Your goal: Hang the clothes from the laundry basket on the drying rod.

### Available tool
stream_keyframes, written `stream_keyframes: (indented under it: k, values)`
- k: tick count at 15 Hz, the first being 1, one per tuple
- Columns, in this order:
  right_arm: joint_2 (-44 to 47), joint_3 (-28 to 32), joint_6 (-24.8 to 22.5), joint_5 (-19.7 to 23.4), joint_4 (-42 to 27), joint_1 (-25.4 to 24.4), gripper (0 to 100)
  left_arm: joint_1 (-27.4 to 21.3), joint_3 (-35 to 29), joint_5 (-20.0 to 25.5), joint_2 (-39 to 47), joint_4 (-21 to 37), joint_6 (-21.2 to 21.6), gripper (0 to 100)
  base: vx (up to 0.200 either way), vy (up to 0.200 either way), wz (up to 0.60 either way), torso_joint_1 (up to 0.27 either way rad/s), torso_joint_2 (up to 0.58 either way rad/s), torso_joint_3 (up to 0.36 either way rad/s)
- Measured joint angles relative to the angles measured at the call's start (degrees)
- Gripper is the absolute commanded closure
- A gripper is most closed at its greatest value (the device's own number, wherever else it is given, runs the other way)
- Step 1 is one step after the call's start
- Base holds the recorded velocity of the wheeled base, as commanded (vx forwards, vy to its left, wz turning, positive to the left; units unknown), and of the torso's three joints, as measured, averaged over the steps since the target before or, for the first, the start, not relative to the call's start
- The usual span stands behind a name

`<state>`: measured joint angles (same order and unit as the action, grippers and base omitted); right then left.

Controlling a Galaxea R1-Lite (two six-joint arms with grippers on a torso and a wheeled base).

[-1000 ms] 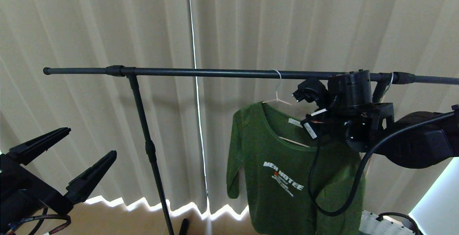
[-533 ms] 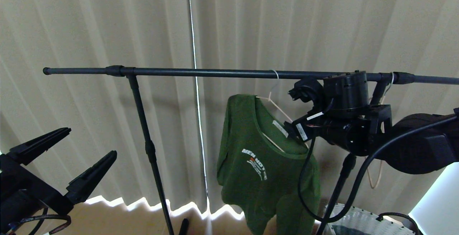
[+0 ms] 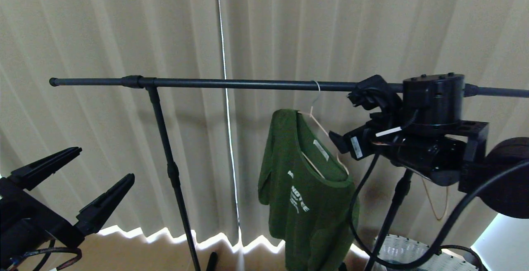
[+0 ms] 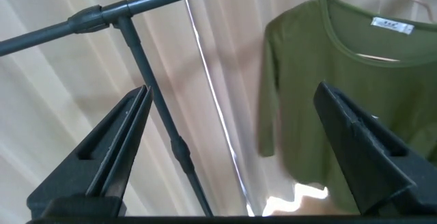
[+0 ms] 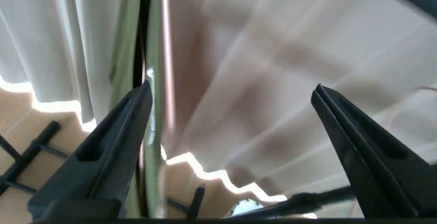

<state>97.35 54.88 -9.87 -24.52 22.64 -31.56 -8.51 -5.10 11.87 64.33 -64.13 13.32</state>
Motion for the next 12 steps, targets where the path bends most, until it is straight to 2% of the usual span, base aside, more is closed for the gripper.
stream_keyframes:
  k: [3, 6, 8, 10, 12]
  values:
    - [-7.34, -4.74, -0.13, 0.05, -0.34, 0.61, 0, -0.02, 0.09, -0.06, -0.02, 0.00, 0.63, 0, 0.000, 0.000, 0.00, 0.000, 0.00, 0.000]
    - [-14.60, -11.03, -0.16, 0.02, -0.22, 2.46, 0, 0.24, 2.16, -0.27, -0.88, 0.06, 4.74, 0, 0.000, 0.000, 0.00, 0.000, 0.00, 0.000]
    - [-18.93, -13.29, -0.30, 0.00, -0.59, 4.08, 0, 0.66, 3.15, -0.85, -2.40, 0.33, 5.61, 0, 0.000, 0.000, 0.00, 0.000, 0.00, 0.000]
    - [-22.71, -15.73, -0.44, -0.04, -0.69, 5.77, 0, 2.82, 3.86, -2.52, -3.39, 0.50, 5.86, 0, 0.000, 0.000, 0.00, 0.000, 0.00, 0.000]
    - [-26.11, -19.64, -0.49, -0.11, -0.69, 7.09, 0, 7.80, 4.06, -3.54, -3.75, 2.01, 5.97, 0, 0.000, 0.000, 0.00, 0.000, 0.00, 0.000]
